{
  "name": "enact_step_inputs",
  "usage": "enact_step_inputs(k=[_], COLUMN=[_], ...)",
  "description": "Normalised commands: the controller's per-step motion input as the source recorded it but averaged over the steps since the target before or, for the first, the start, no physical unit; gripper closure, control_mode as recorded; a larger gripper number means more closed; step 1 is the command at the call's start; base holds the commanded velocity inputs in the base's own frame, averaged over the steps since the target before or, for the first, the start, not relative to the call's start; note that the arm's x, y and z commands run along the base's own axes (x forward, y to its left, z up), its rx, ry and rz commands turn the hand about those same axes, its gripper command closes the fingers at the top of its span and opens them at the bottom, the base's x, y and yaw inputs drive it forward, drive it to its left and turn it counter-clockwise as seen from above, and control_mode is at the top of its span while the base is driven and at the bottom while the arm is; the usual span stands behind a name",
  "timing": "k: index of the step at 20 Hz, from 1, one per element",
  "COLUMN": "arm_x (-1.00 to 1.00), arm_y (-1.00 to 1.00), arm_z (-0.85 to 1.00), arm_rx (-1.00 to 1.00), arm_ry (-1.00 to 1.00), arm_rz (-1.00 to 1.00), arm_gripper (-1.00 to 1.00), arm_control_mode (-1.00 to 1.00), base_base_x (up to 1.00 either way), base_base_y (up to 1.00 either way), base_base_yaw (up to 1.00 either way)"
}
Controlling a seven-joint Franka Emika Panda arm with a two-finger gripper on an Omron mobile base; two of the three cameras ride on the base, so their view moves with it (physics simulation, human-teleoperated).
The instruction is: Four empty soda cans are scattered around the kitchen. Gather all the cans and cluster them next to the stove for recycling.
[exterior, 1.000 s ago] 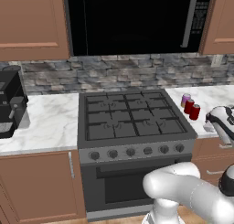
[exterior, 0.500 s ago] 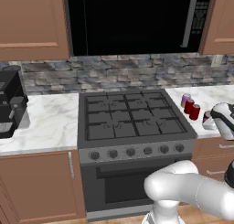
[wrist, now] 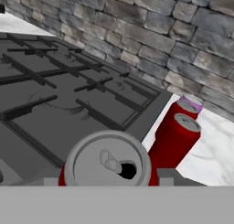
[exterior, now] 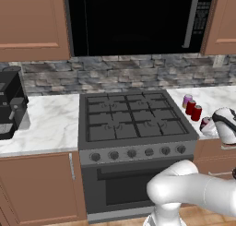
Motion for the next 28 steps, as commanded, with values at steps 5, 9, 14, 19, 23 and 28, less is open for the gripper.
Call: enact_step_inputs(k=[5,9,14,19,23,28], arm_x=[0.24,0.29,0.3,0.38,0.29,0.26], arm_y=[-0.06,-0.18,-0.35,-0.3,-0.15,-0.07], arm_z=[-0.32,-0.32,-0.18,-0.21,-0.31,-0.39], arm_rx=[0.05,0.06,0.01,0.03,0.05,0.04], arm_ry=[0.0,0.0,0.0,0.0,0.0,0.01], arm_rz=[0.05,0.04,0.01,0.01,0.04,0.05], arm_gripper=[1.0,1.0,1.0,1.0,1.0,1.0], arm_control_mode=[-1.0,-1.0,-1.0,-1.0,-1.0,-1.0], base_base_x=[0.0,0.0,0.0,0.0,0.0,0.0], base_base_y=[0.0,0.0,0.0,0.0,0.0,0.0], base_base_yaw=[0.0,0.0,0.0,0.0,0.0,0.0])
